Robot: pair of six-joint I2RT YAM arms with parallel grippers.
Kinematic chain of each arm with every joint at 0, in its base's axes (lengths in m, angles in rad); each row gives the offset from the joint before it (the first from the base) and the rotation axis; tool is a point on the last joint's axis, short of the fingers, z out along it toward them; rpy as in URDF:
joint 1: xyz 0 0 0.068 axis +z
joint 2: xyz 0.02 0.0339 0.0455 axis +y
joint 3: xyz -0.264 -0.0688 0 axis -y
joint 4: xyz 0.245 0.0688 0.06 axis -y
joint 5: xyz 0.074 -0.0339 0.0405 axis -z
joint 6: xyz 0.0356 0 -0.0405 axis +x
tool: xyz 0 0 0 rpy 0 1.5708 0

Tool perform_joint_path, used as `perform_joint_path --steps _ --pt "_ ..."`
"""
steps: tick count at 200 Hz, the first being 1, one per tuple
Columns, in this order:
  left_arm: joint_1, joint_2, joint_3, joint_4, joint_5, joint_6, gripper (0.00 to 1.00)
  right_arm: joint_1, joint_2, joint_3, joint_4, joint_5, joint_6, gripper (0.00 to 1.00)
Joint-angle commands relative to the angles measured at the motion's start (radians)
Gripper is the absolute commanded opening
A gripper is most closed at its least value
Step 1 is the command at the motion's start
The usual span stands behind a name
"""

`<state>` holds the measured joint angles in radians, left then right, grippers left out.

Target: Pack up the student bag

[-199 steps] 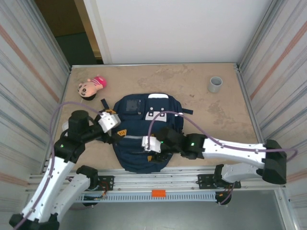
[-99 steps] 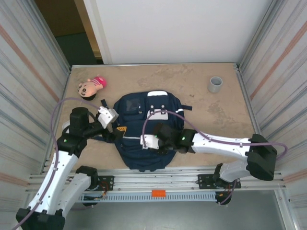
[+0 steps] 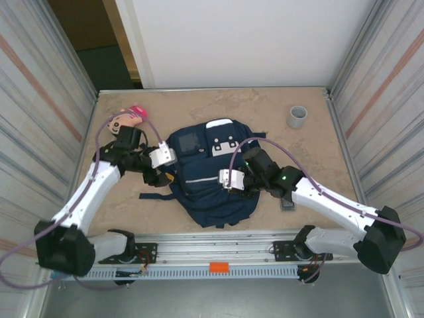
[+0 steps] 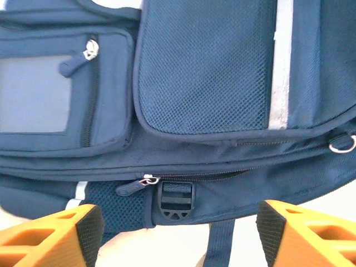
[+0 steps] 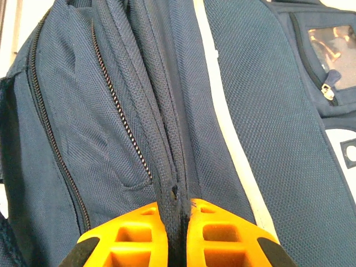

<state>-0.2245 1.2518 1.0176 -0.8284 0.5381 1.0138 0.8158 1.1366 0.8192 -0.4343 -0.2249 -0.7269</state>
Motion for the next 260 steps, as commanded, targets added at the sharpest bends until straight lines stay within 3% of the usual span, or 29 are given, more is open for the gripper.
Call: perform_joint_path --steps 1,62,100,137,200,229,260 --pt "0.010 0.120 0.083 -0.186 0.017 0.198 0.75 -0.006 -0.028 -0.019 0.089 -0.047 0.010 0.00" --pt "0.043 0.367 0.187 -0.191 0.004 0.258 0.75 -0.006 -0.035 -0.031 0.127 -0.046 0.014 0.00" --pt "0.047 0.452 0.222 -0.158 0.029 0.262 0.75 -0.020 -0.117 -0.043 0.163 -0.083 0.047 0.00" --pt "0.049 0.462 0.216 -0.137 0.053 0.269 0.74 -0.079 -0.179 -0.050 0.232 -0.175 0.106 0.00" --pt "0.051 0.476 0.187 0.009 0.114 0.180 0.75 -0.107 -0.164 -0.050 0.255 -0.213 0.118 0.00" --pt "0.053 0.480 0.209 -0.076 0.215 0.209 0.66 -0.109 -0.158 -0.047 0.268 -0.194 0.129 0.00" --pt "0.060 0.427 0.168 -0.097 0.265 0.234 0.50 -0.111 -0.152 -0.053 0.292 -0.166 0.153 0.00"
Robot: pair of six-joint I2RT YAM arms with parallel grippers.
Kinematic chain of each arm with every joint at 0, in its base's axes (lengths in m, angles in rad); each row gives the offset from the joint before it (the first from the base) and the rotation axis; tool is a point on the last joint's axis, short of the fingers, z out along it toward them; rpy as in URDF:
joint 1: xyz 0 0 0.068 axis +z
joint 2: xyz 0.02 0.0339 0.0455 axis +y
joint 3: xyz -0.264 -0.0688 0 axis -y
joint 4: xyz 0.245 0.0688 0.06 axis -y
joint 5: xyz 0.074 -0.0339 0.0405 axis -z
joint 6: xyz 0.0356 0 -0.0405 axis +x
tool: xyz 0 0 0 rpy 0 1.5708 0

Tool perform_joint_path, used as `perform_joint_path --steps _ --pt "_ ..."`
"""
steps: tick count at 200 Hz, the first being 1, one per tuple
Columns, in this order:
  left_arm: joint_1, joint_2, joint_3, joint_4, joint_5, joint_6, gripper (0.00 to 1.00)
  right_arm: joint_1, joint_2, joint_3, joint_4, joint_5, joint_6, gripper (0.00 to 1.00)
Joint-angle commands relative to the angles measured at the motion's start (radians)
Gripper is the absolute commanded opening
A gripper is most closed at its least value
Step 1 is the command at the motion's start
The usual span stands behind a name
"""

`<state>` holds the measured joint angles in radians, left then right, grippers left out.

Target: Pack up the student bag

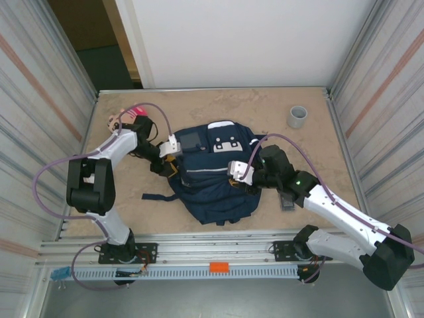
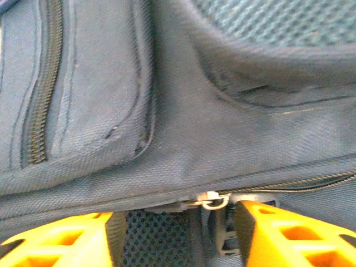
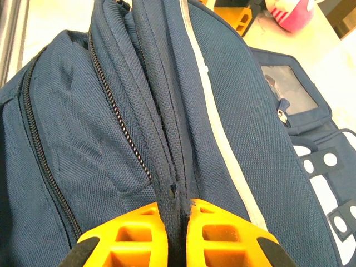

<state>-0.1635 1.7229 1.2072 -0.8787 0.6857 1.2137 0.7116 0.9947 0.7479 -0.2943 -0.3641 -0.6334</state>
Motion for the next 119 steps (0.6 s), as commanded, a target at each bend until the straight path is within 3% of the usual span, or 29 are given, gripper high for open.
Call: perform_joint_path --steps 1,23,45,75,119 --pt "-0.002 -0.045 -0.022 -0.046 0.118 0.034 0.49 -0.007 -0.010 0.019 0.153 -0.025 0.061 0.00" --pt "-0.002 -0.044 -0.012 -0.060 0.112 0.023 0.33 -0.008 -0.010 0.021 0.168 0.009 0.089 0.00" --pt "-0.001 -0.034 0.005 -0.073 0.106 0.014 0.28 -0.010 -0.010 0.018 0.185 0.049 0.120 0.00" --pt "-0.002 -0.039 0.008 -0.075 0.091 -0.014 0.10 -0.012 -0.010 0.013 0.208 0.099 0.158 0.00" --pt "-0.001 -0.121 -0.007 -0.060 0.091 -0.098 0.03 -0.010 0.028 -0.006 0.232 0.169 0.188 0.00"
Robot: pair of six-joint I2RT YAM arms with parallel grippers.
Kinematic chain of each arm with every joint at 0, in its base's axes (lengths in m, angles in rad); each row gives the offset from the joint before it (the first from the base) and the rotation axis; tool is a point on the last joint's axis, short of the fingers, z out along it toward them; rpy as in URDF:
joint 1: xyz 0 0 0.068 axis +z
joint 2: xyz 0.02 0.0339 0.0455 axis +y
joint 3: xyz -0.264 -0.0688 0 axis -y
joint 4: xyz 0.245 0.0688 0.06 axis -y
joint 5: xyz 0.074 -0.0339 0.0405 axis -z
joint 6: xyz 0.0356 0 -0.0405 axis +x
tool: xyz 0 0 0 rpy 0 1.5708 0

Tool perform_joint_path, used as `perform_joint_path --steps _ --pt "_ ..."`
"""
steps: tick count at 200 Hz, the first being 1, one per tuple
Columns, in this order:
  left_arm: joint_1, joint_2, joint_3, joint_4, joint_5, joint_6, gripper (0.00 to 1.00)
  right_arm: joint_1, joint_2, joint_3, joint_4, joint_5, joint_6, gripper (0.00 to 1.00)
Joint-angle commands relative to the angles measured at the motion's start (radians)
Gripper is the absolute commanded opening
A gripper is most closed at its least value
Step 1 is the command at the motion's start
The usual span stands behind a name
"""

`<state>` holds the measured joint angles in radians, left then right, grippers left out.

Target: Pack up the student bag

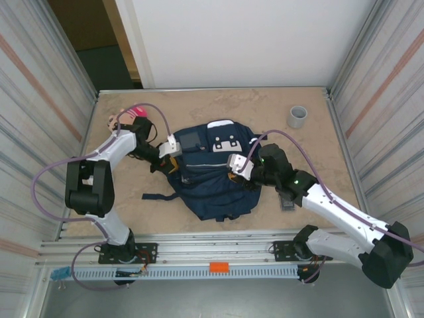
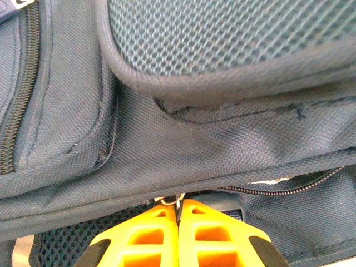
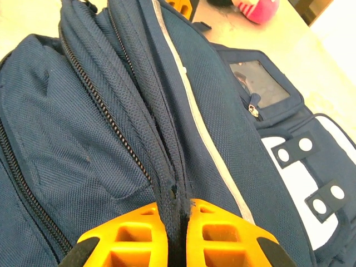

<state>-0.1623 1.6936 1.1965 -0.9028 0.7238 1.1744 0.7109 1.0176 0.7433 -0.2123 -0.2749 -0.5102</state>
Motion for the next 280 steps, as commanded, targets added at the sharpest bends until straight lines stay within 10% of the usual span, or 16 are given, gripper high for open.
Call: perform_joint_path --steps 1,127,182,222,280 --pt "-0.002 -0.093 0.003 -0.037 0.052 -0.060 0.03 -0.009 0.005 -0.002 0.150 0.082 0.065 0.00" --pt "-0.113 -0.393 -0.252 0.128 -0.128 -0.540 0.00 -0.001 0.053 -0.077 0.232 0.149 0.238 0.05" --pt "-0.032 -0.500 -0.321 0.329 -0.036 -0.557 0.55 -0.082 -0.113 -0.068 0.097 -0.185 0.113 0.00" --pt "-0.062 -0.455 -0.361 0.401 -0.251 -0.453 0.70 -0.229 -0.056 0.002 -0.016 -0.418 -0.008 0.00" --pt "-0.098 -0.245 -0.262 0.376 -0.185 -0.407 0.75 -0.283 0.029 0.023 0.002 -0.566 -0.007 0.00"
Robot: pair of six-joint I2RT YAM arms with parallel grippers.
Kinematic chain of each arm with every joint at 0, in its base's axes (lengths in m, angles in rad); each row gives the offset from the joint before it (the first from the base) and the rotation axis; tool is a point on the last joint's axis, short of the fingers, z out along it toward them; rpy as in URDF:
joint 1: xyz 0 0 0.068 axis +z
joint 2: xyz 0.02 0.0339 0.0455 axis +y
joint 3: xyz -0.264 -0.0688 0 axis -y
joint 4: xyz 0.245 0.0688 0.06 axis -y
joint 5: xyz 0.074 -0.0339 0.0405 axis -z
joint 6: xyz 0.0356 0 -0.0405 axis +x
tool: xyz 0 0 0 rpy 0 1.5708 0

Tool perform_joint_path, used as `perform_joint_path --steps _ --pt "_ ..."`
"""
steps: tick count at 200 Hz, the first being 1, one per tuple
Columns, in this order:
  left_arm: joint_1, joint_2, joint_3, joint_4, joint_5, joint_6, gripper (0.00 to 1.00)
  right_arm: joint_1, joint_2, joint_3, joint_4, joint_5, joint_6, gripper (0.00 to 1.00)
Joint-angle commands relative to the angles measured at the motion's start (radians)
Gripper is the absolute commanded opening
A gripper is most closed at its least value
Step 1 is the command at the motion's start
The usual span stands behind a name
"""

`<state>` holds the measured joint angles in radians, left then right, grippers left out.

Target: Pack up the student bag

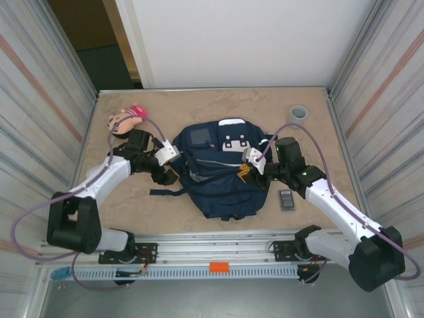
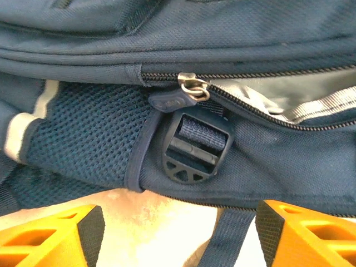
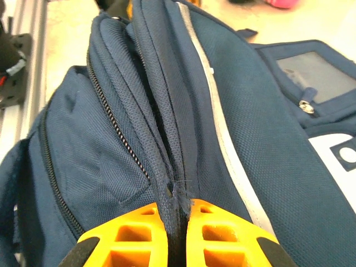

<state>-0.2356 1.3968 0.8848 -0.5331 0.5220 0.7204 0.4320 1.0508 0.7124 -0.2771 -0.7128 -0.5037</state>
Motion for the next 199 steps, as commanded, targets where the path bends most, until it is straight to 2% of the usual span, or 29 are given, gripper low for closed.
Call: perform_joint_path --steps 1,39,79,98,116,163,179,199 --pt "-0.025 0.055 0.051 0.007 0.016 0.047 0.75 -0.004 -0.005 0.053 0.067 -0.127 -0.014 0.00" --pt "-0.026 0.157 0.116 0.052 0.030 0.074 0.75 -0.004 -0.024 0.061 0.058 -0.134 -0.024 0.00" --pt "-0.025 0.230 0.188 0.043 0.147 0.146 0.72 -0.005 -0.023 0.070 0.065 -0.141 -0.021 0.00" --pt "-0.029 0.234 0.195 0.036 0.256 0.184 0.64 -0.004 -0.021 0.069 0.077 -0.133 -0.013 0.00" --pt "-0.029 0.229 0.190 0.013 0.302 0.212 0.55 -0.005 -0.020 0.068 0.085 -0.116 -0.006 0.00" --pt "-0.019 0.219 0.168 -0.041 0.245 0.259 0.11 -0.010 -0.031 0.068 0.095 -0.071 0.007 0.00" --pt "-0.014 0.192 0.159 -0.038 0.265 0.257 0.05 -0.016 -0.031 0.066 0.096 -0.036 0.016 0.00" --pt "-0.012 0.159 0.149 -0.063 0.312 0.259 0.03 -0.026 -0.021 0.064 0.102 0.023 0.040 0.00"
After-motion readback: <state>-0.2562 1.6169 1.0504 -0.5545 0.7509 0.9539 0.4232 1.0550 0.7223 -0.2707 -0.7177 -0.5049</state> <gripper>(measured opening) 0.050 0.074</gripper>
